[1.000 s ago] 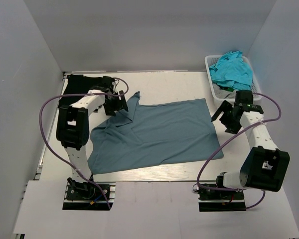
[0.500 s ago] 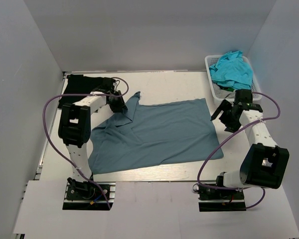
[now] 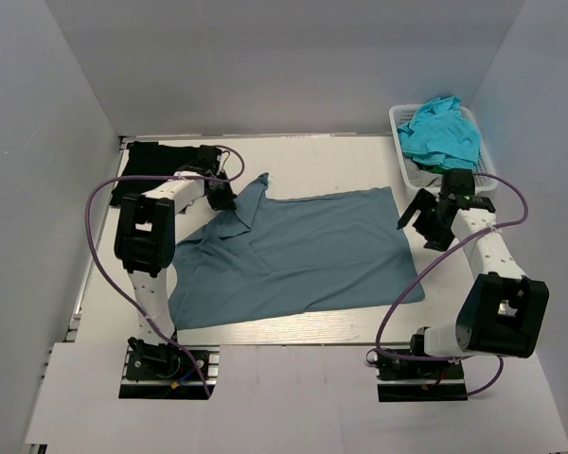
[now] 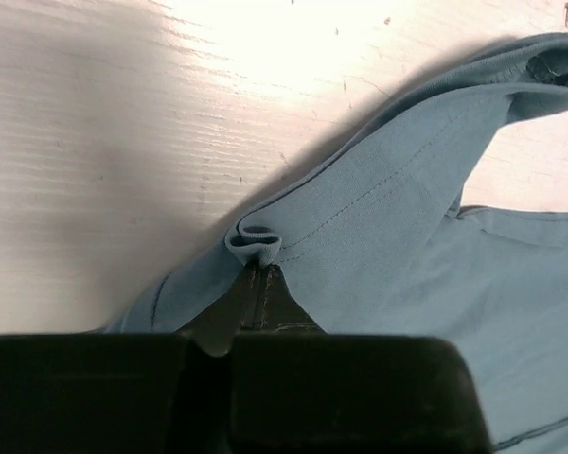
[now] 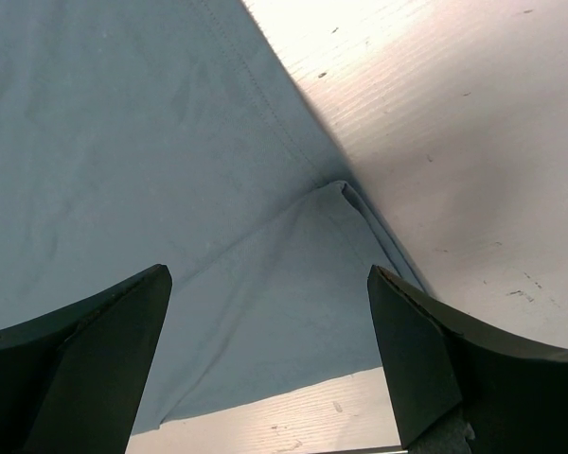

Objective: Fold and stack the t-shirts
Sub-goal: Grap the side of the flattened tshirt furthest away from the robot with both arms

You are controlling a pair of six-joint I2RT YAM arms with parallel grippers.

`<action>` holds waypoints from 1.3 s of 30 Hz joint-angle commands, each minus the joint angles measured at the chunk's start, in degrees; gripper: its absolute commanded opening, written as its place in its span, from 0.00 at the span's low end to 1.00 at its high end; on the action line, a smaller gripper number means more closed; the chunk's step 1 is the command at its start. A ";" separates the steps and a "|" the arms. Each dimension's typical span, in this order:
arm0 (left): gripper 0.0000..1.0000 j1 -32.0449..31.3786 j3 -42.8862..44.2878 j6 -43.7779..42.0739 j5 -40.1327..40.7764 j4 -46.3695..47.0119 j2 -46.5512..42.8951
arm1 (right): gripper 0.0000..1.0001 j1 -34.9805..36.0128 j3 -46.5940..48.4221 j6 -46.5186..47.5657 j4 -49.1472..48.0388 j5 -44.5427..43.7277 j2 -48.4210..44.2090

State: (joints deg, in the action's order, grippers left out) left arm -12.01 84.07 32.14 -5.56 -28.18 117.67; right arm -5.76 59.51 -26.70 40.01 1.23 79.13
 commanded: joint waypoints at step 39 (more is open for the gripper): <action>0.00 1.02 25.79 -34.51 18.57 2.96 7.14 | 0.90 17.27 42.44 -2.91 -8.80 -26.10 43.38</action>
State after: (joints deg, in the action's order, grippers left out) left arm -11.35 108.09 -1.30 11.81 -26.17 126.48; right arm 10.72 98.78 -27.24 34.39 -21.32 121.21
